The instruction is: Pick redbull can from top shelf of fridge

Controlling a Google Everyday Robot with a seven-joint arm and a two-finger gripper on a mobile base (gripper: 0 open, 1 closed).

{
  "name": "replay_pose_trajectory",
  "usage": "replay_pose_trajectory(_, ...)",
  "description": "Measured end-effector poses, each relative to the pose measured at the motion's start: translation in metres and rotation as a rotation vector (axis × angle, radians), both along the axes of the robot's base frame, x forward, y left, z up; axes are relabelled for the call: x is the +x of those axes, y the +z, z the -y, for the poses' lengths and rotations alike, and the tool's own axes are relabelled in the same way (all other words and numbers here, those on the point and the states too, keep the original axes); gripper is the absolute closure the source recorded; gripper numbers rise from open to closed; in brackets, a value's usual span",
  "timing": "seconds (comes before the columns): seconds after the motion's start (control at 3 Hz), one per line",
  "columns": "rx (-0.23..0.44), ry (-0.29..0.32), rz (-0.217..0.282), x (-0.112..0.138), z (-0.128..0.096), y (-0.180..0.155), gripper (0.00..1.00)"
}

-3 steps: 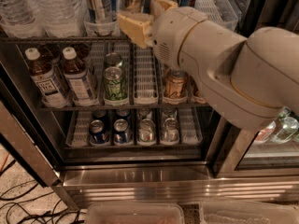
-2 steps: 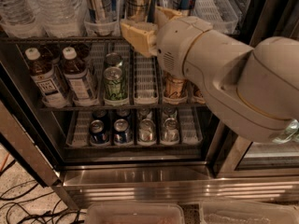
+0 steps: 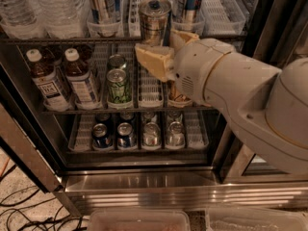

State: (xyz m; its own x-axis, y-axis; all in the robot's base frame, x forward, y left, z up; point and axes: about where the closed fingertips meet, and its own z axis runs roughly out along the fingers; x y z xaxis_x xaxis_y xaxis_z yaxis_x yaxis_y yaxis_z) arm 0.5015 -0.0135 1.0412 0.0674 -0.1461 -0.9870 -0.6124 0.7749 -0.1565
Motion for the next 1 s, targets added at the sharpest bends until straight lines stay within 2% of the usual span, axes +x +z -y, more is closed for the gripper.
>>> replay_pose_trajectory(0.33,-0.029,0.008,-0.085,-0.014,0.012,-0.026,1.0)
replay_pose_trajectory(0.67,-0.011,0.032,-0.18,-0.021,0.028,-0.047,1.0)
replay_pose_trajectory(1.0,-0.002,0.027,-0.188,-0.022,0.029,-0.044,1.0)
